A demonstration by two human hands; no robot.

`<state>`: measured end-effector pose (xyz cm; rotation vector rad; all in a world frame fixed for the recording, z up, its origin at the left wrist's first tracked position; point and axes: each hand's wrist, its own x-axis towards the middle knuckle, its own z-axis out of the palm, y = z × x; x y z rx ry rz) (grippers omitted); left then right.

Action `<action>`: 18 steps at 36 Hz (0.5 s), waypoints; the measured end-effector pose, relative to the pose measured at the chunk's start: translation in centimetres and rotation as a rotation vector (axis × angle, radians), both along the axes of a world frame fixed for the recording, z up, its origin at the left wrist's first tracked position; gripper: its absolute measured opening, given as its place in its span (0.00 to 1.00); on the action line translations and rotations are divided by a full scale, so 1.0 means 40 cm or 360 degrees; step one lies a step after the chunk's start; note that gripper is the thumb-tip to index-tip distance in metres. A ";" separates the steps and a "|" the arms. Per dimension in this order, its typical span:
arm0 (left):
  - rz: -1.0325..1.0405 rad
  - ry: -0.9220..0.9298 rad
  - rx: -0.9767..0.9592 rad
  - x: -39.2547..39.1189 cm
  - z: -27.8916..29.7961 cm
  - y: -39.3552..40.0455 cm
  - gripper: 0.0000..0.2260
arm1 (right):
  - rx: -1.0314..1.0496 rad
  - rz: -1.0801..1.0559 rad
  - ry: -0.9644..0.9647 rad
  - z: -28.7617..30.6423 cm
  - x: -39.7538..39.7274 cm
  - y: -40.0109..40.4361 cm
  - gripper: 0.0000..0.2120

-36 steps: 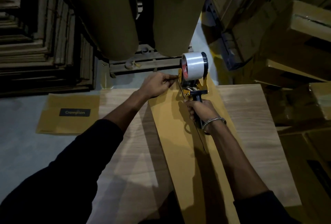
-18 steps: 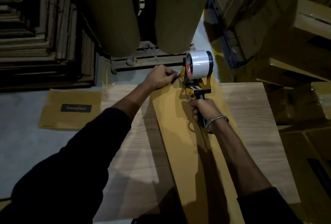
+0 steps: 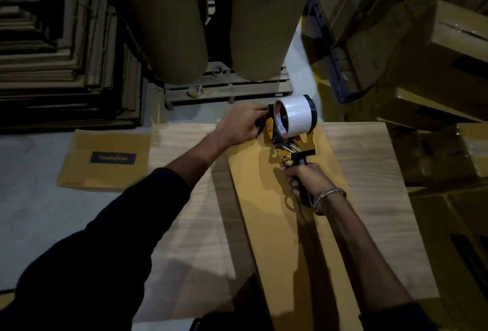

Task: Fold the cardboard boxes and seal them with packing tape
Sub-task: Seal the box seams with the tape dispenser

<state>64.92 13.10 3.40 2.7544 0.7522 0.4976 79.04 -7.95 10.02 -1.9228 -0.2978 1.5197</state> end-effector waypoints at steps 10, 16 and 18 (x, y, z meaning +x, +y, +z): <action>-0.0039 -0.0001 -0.0210 -0.001 0.026 0.009 0.13 | -0.0006 0.0090 -0.0078 0.007 0.003 -0.017 0.05; -0.0076 0.0082 -0.0032 0.000 0.022 0.001 0.20 | -0.0076 0.0164 -0.0094 0.002 0.010 -0.088 0.03; -0.0134 0.0155 0.0092 0.000 0.017 -0.008 0.21 | -0.0067 0.0148 -0.0108 0.006 0.005 -0.101 0.03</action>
